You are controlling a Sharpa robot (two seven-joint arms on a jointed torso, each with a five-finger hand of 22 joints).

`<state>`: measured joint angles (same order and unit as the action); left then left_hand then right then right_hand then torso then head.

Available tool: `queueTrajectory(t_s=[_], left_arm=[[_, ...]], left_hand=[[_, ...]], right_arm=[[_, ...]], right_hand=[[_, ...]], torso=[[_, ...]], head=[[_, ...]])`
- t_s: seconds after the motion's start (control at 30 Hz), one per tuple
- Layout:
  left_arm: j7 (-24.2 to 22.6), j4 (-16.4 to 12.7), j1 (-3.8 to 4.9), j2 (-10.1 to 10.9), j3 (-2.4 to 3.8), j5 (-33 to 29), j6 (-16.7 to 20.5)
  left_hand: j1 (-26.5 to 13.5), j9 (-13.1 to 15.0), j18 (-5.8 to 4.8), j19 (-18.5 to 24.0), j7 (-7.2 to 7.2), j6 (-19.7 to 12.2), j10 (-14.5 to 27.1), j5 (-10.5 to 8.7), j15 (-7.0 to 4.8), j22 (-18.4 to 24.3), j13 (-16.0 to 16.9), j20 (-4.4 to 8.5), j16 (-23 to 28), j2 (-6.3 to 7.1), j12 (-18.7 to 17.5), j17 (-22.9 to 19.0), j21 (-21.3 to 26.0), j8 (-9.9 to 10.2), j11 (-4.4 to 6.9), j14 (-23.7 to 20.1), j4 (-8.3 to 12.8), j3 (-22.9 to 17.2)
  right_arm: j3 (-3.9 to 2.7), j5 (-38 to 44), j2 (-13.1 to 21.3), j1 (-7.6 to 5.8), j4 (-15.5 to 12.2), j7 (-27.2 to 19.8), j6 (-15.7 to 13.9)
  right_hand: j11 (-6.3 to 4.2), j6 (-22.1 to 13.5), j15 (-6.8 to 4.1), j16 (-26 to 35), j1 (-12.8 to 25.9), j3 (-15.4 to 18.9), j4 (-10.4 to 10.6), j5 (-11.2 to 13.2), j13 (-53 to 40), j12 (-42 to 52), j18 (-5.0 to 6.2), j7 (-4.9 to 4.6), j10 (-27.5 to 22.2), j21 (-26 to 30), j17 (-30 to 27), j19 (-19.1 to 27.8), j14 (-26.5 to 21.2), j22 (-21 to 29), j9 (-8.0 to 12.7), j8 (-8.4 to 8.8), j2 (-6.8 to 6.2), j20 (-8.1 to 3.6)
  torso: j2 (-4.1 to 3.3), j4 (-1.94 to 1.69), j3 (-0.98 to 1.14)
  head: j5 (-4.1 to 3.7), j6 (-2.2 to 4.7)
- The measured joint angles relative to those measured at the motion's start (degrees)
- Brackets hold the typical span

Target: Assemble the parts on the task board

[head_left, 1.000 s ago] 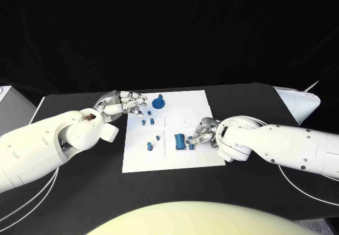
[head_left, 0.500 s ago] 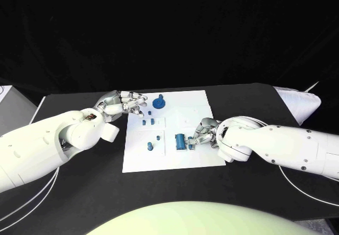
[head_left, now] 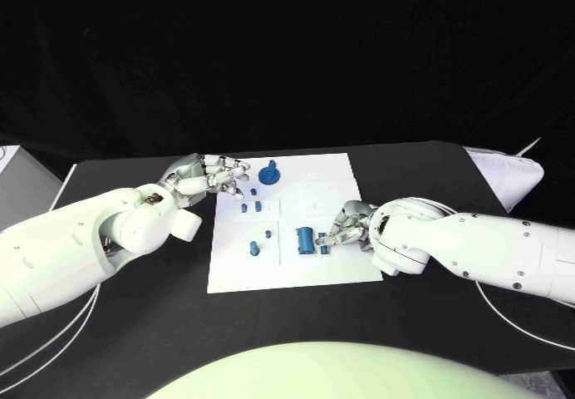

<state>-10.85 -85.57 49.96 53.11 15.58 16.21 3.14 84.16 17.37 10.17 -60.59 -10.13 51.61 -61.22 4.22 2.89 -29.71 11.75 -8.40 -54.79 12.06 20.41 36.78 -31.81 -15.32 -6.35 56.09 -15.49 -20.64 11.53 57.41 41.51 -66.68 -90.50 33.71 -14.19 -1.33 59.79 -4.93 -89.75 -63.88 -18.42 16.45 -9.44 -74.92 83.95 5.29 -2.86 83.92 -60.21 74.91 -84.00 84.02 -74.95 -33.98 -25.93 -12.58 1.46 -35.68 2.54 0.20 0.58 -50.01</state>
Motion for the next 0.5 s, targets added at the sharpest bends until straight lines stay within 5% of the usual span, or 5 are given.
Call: queueTrajectory(t_s=[0.17, 0.5], left_arm=[[0.01, 0.01, 0.0, -0.02, 0.0, 0.0, -0.01], [0.02, 0.04, 0.0, -0.07, 0.0, 0.0, -0.03]], left_hand=[[0.0, 0.0, 0.0, 0.0, 0.0, 0.0, 0.0, 0.0, 0.0, 0.01, 0.0, 0.0, 0.0, 0.0, 0.0, 0.0, 0.0, 0.0, 0.0, 0.0, 0.0, 0.0], [0.0, 0.05, 0.0, 0.38, 0.0, 0.0, 0.0, 0.0, 0.0, -0.09, -0.01, -0.05, 0.0, 0.0, 0.25, 0.01, 0.01, 0.0, 0.0, 0.0, 0.0, 0.0]], right_arm=[[0.0, 0.44, 0.27, 0.0, 0.08, 0.04, -0.03], [0.0, 1.03, 0.56, 0.02, 0.15, -0.25, -0.27]], right_hand=[[0.0, -0.27, 0.0, 0.0, -2.71, -1.11, -1.11, 0.73, 0.0, 0.0, 0.0, 0.27, 0.0, 0.0, 0.0, 0.0, 0.0, 0.0, -0.06, 0.0, 2.59, 0.0], [0.0, -0.68, 0.0, 0.0, -4.39, -1.63, -1.63, 2.48, 0.0, 0.0, 0.01, -0.05, 0.0, 0.32, 0.0, 0.0, 0.0, 0.01, -0.03, -0.23, 1.9, 0.0]], torso=[[0.0, 0.0, -0.01], [-0.01, -0.01, 0.0]], head=[[-0.04, 0.0], [-0.01, 0.0]])
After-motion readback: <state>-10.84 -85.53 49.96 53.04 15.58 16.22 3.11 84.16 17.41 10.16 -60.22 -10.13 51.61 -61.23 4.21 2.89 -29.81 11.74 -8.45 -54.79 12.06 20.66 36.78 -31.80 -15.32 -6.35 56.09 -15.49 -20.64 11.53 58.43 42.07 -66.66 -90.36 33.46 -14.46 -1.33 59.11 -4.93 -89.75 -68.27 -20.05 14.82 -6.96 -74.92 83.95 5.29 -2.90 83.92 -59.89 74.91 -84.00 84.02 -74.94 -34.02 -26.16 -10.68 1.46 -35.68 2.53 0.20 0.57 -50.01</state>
